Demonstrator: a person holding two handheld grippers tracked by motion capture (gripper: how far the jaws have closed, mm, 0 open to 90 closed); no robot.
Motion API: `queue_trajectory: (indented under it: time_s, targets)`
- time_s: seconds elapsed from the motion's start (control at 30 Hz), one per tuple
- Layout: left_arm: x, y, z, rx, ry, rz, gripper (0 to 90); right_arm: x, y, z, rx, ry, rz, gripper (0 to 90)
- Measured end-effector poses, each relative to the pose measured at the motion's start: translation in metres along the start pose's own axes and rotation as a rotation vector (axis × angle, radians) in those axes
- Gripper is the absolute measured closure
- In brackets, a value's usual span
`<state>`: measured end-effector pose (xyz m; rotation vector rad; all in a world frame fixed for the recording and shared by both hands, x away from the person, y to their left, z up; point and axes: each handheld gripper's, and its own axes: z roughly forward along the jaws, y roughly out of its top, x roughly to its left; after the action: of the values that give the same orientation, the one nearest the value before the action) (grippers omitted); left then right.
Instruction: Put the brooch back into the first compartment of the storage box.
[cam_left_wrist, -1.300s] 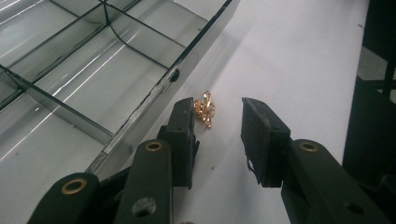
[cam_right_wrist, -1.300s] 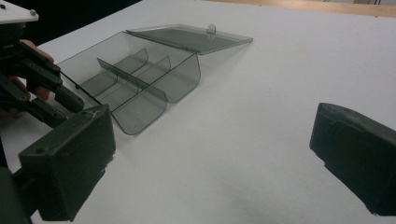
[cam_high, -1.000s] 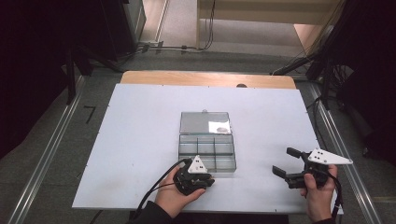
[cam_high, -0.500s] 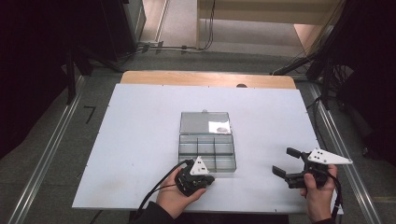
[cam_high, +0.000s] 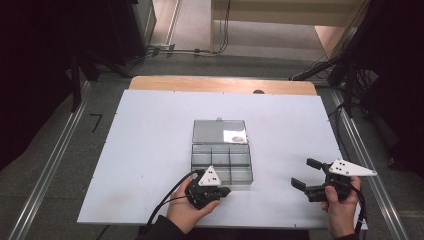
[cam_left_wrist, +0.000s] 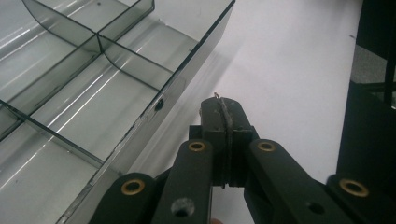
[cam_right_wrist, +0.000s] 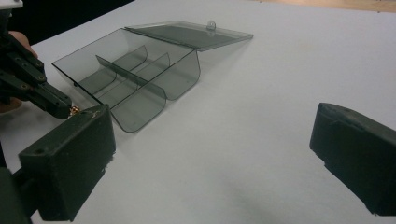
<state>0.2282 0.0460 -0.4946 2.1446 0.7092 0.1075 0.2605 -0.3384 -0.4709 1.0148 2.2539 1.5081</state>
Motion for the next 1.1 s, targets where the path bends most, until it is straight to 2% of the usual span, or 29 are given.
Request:
queue_trajectory:
  time_s: [0.2,0.5,1.1]
  targets:
    - [-0.001,0.002,-0.005,-0.02,-0.014,0.008,90.0,0.0,0.0,0.0,0.0,0.0,-0.004,0.0]
    - [-0.001,0.006,-0.013,-0.051,-0.012,0.014,90.0,0.001,0.0,0.001,0.006,-0.002,-0.006,0.0]
    - [0.009,0.011,-0.034,-0.12,0.001,-0.001,90.0,0.001,-0.001,0.002,0.011,-0.003,-0.011,0.0]
